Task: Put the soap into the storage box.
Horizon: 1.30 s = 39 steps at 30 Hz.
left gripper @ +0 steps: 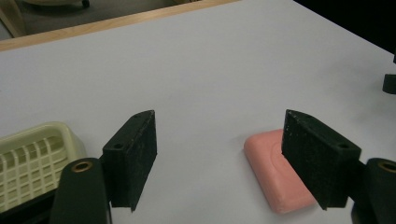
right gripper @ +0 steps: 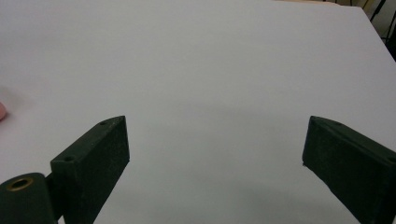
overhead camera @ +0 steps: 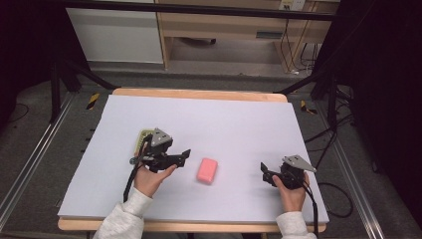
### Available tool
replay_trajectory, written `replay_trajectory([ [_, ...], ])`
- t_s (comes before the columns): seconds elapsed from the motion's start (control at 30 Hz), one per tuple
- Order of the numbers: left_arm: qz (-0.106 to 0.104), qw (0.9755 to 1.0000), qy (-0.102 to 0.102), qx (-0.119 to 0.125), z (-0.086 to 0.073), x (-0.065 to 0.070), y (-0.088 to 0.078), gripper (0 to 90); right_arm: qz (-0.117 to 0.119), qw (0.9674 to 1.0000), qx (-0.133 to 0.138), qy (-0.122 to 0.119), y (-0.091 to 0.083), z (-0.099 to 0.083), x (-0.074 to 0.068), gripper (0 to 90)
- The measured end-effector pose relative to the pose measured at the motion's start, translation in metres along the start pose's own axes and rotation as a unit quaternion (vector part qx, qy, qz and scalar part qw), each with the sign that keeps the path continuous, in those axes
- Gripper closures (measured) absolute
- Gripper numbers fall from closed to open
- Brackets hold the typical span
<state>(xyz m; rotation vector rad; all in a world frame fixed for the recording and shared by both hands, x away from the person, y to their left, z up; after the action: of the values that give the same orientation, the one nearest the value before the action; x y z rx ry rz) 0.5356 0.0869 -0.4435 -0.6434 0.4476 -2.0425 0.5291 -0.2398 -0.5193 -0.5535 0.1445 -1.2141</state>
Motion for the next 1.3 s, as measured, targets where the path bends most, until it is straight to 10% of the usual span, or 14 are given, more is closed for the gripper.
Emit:
replay_trajectory([
  [1.3, -0.006, 0.9963, 0.031, -0.080, -0.032, 0.041, 0.051, 23.1, 0.002, 1.0000, 0.000, 0.000, 0.001, -0.002, -0.001, 7.6],
])
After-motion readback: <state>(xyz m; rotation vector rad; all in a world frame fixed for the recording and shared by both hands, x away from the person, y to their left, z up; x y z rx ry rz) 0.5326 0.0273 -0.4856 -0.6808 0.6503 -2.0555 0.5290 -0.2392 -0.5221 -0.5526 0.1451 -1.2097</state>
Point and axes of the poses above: each handheld gripper's, and its own axes: y roughly forward along the jaws, z roughly out of its top, x roughly to its right, the point moved 9 cm from there along y, roughly forward along the jaws, and after that the axes turned 14 degrees about -y, right-handed, at the moved point
